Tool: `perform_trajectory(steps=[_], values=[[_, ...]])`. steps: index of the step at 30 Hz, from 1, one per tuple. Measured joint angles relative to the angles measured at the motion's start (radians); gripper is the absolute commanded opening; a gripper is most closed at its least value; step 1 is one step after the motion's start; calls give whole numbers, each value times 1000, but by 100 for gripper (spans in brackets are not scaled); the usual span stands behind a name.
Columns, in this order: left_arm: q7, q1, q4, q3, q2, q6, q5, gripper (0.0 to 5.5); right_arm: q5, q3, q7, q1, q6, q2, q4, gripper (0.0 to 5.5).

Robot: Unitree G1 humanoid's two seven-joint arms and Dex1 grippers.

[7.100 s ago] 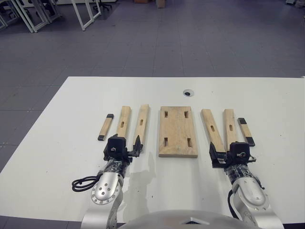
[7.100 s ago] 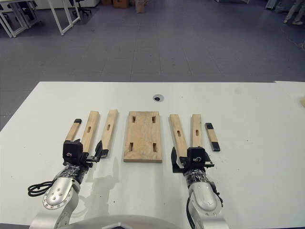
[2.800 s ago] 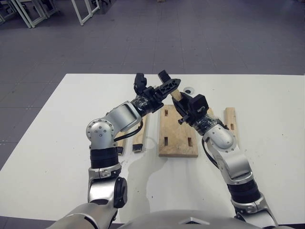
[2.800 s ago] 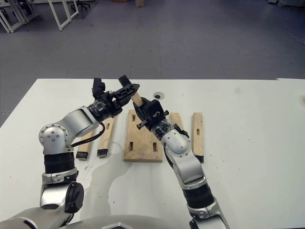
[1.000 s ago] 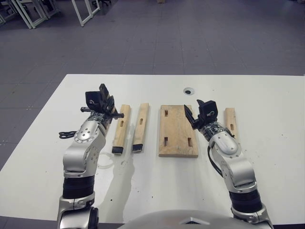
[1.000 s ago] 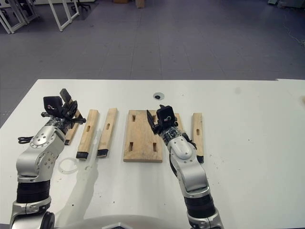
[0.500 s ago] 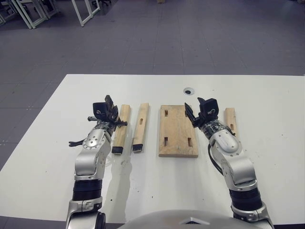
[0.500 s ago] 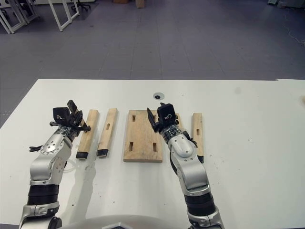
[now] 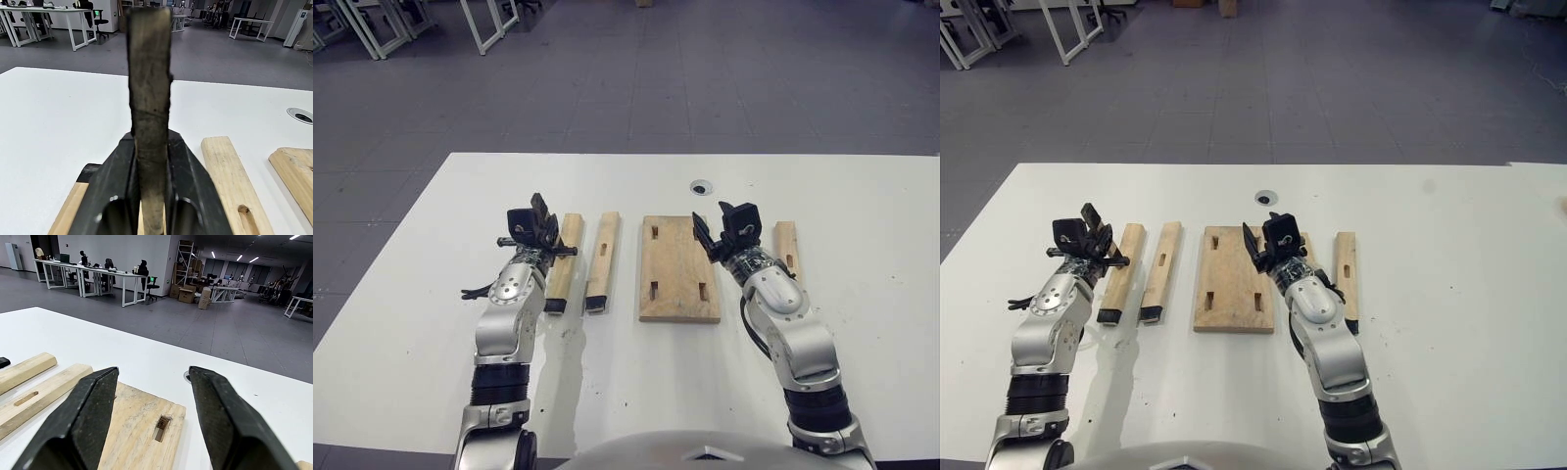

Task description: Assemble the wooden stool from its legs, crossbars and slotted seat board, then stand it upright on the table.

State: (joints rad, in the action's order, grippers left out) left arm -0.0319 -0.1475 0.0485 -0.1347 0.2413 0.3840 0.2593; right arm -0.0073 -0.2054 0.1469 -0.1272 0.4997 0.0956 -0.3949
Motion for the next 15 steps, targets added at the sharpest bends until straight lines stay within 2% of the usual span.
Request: perform_trajectory(steps=[15], values=[[1,-56,71,-32,-10,81,6,41,-1,-3,-7,0,0,-2,11,263]])
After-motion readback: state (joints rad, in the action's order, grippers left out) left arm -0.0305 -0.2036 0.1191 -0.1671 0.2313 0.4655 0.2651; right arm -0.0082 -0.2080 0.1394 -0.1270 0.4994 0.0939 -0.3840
